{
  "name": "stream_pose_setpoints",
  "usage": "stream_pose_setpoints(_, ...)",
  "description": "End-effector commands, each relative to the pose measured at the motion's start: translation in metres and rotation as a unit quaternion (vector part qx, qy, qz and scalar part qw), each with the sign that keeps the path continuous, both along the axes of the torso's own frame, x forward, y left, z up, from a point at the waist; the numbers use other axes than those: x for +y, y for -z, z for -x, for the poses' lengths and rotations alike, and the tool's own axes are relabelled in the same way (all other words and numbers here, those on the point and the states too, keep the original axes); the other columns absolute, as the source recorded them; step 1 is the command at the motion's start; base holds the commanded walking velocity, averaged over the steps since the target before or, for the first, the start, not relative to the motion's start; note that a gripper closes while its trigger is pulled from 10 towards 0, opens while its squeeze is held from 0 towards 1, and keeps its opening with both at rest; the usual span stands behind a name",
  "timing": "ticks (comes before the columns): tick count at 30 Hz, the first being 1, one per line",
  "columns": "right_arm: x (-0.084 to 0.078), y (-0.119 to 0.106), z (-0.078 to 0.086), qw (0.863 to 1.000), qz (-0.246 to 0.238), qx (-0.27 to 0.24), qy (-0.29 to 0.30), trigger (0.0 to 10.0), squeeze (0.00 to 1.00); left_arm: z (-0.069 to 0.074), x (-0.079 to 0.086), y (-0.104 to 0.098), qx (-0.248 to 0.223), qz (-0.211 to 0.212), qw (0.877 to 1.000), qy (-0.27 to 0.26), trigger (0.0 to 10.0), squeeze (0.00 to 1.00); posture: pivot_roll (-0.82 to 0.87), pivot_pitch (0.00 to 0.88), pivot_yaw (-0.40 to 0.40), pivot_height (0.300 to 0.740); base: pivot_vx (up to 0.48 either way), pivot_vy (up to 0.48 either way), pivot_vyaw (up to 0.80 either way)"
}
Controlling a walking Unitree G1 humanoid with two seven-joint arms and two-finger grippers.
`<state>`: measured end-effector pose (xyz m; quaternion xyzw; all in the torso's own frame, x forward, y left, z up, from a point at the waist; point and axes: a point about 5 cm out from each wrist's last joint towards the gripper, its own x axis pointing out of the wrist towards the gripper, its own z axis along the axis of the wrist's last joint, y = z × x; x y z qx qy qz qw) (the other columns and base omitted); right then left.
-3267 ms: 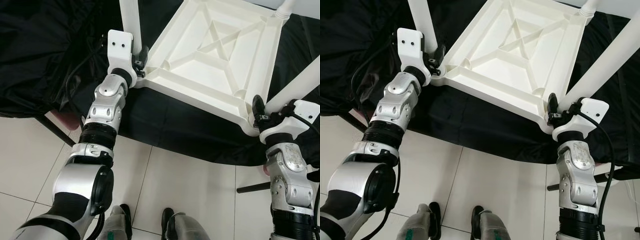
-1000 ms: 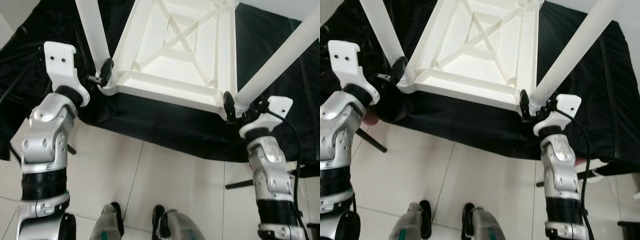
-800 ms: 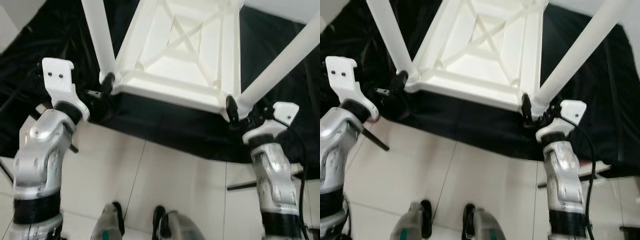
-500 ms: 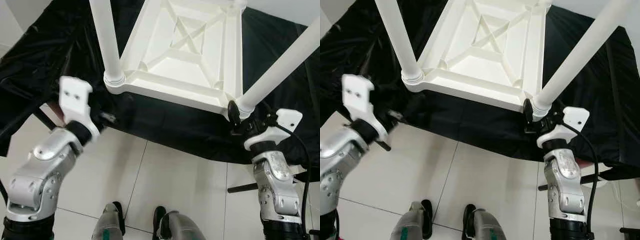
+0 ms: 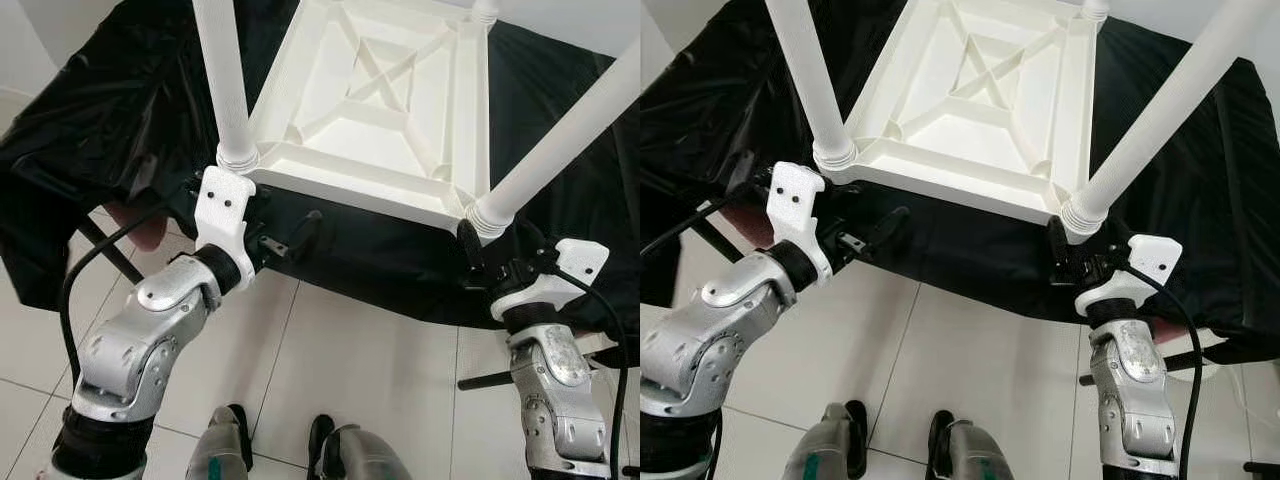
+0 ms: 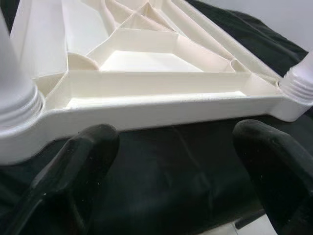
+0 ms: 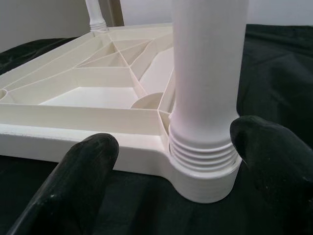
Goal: Building children table
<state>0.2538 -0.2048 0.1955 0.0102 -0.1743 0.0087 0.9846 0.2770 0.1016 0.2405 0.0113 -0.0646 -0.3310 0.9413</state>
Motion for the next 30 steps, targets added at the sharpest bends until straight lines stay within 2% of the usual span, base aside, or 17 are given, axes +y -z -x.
stream_pose_setpoints(1, 0.003, 0.004, 0.004, 1.0, -0.008, 0.012, -0.001, 10.0, 0.0, 0.004, -0.013, -0.002, -0.013, -0.013, 0.995, 0.1, 10.0, 0.24, 0.12, 0.234, -0.059, 0.74, 0.0, 0.0, 0.0)
stream_pose_setpoints(2, 0.003, 0.004, 0.004, 1.0, -0.008, 0.012, -0.001, 10.0, 0.0, 0.004, -0.013, -0.002, -0.013, -0.013, 0.995, 0.1, 10.0, 0.24, 0.12, 0.234, -0.059, 0.74, 0.0, 0.0, 0.0)
stream_pose_setpoints(3, 0.007, 0.006, 0.006, 1.0, -0.011, 0.015, -0.005, 10.0, 0.0, -0.003, -0.016, -0.005, -0.027, -0.016, 0.995, 0.096, 8.2, 0.0, 0.12, 0.231, -0.058, 0.74, 0.0, 0.0, 0.0)
stream_pose_setpoints(4, 0.01, 0.007, 0.006, 1.0, -0.013, 0.017, -0.01, 10.0, 0.0, -0.011, -0.018, -0.008, -0.036, -0.013, 0.995, 0.094, 0.0, 0.0, 0.12, 0.231, -0.06, 0.74, 0.0, 0.0, 0.0)
stream_pose_setpoints(5, 0.01, 0.007, 0.006, 1.0, -0.013, 0.017, -0.01, 10.0, 0.0, -0.011, -0.018, -0.008, -0.036, -0.013, 0.995, 0.094, 0.0, 0.0, 0.12, 0.231, -0.06, 0.74, 0.0, 0.0, 0.0)
stream_pose_setpoints(8, 0.014, 0.006, 0.006, 1.0, -0.017, 0.016, -0.016, 10.0, 0.0, -0.03, -0.021, -0.019, -0.066, -0.01, 0.994, 0.089, 0.0, 0.0, 0.11, 0.226, -0.058, 0.74, 0.0, 0.0, 0.0)
stream_pose_setpoints(10, 0.014, 0.006, 0.006, 1.0, -0.017, 0.016, -0.016, 10.0, 0.0, -0.03, -0.021, -0.019, -0.066, -0.01, 0.994, 0.089, 0.0, 0.0, 0.11, 0.226, -0.058, 0.74, 0.0, 0.0, 0.0)
stream_pose_setpoints(12, 0.013, 0.005, 0.006, 1.0, -0.018, 0.015, -0.015, 10.0, 0.0, -0.04, -0.022, -0.022, -0.072, -0.016, 0.994, 0.079, 0.0, 0.0, 0.1, 0.222, -0.058, 0.74, 0.0, 0.0, 0.0)
stream_pose_setpoints(19, 0.015, -0.001, 0.008, 1.0, -0.018, 0.006, -0.023, 10.0, 0.0, -0.061, -0.025, -0.018, -0.08, -0.018, 0.995, 0.064, 0.0, 0.0, 0.08, 0.22, -0.056, 0.74, 0.0, 0.0, 0.0)
stream_pose_setpoints(21, 0.015, -0.001, 0.008, 1.0, -0.018, 0.006, -0.023, 10.0, 0.0, -0.061, -0.025, -0.018, -0.08, -0.018, 0.995, 0.064, 0.0, 0.0, 0.08, 0.22, -0.056, 0.74, 0.0, 0.0, 0.0)
stream_pose_setpoints(22, 0.016, -0.004, 0.008, 1.0, -0.017, 0.001, -0.025, 10.0, 0.0, -0.066, -0.026, -0.016, -0.078, -0.019, 0.995, 0.055, 0.2, 0.0, 0.07, 0.221, -0.051, 0.74, 0.0, 0.0, 0.0)
stream_pose_setpoints(23, 0.015, -0.007, 0.007, 1.0, -0.016, -0.004, -0.027, 10.0, 0.0, -0.071, -0.027, -0.014, -0.074, -0.016, 0.996, 0.044, 9.8, 0.0, 0.07, 0.221, -0.051, 0.74, 0.0, 0.0, 0.0)
stream_pose_setpoints(24, 0.015, -0.011, 0.008, 1.0, -0.014, -0.01, -0.027, 10.0, 0.0, -0.074, -0.028, -0.013, -0.074, -0.013, 0.997, 0.035, 10.0, 0.0, 0.06, 0.221, -0.046, 0.74, 0.0, 0.0, 0.0)
stream_pose_setpoints(30, 0.012, -0.028, 0.012, 0.999, -0.003, -0.045, -0.014, 10.0, 0.0, -0.083, -0.031, -0.009, -0.058, 0.01, 0.998, -0.003, 10.0, 0.0, 0.05, 0.219, -0.036, 0.74, 0.0, 0.0, 0.0)
